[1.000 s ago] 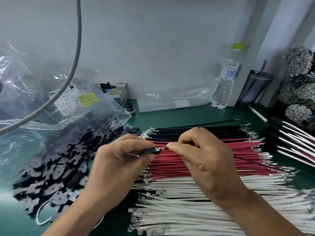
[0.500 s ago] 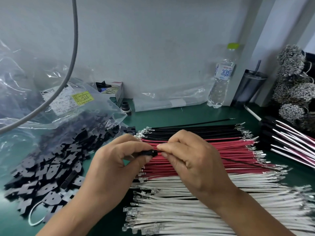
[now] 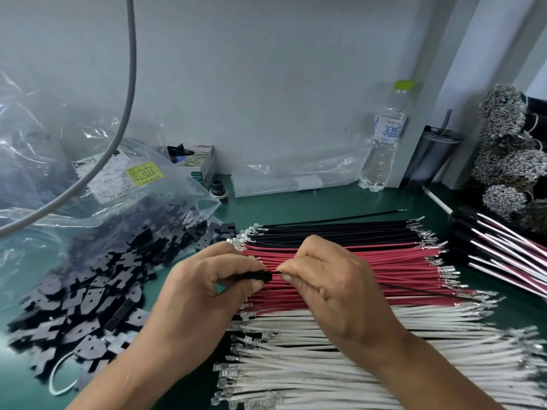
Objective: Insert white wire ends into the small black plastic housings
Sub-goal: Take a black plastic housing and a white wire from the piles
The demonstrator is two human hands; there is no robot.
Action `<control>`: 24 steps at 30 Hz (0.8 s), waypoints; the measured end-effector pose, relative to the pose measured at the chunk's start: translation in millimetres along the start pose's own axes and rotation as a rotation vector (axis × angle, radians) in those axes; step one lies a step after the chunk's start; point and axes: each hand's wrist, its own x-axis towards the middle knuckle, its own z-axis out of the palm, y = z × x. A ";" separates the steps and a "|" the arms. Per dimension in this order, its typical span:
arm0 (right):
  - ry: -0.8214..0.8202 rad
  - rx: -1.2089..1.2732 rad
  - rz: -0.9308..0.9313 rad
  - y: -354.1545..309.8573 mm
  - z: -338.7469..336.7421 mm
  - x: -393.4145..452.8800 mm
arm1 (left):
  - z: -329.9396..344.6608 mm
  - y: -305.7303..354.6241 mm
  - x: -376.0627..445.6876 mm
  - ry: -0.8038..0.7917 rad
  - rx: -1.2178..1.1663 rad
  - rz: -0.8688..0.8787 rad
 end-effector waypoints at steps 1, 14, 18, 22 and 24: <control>0.013 -0.026 0.009 1.5 -1.6 1.2 | 0.2 -0.5 0.3 0.002 -0.007 -0.008; -0.184 -0.115 0.126 -6.9 7.3 -1.1 | 1.8 -11.1 4.1 0.204 -0.111 -0.131; -0.151 -0.055 0.157 -7.6 7.7 -1.5 | 0.3 -12.4 4.5 0.232 -0.172 -0.183; -0.069 -0.032 0.207 -6.2 3.5 -0.6 | -2.8 -11.3 5.9 0.268 -0.283 -0.243; -0.008 0.049 0.248 -2.6 2.0 -0.6 | -4.2 -10.1 7.3 0.286 -0.331 -0.265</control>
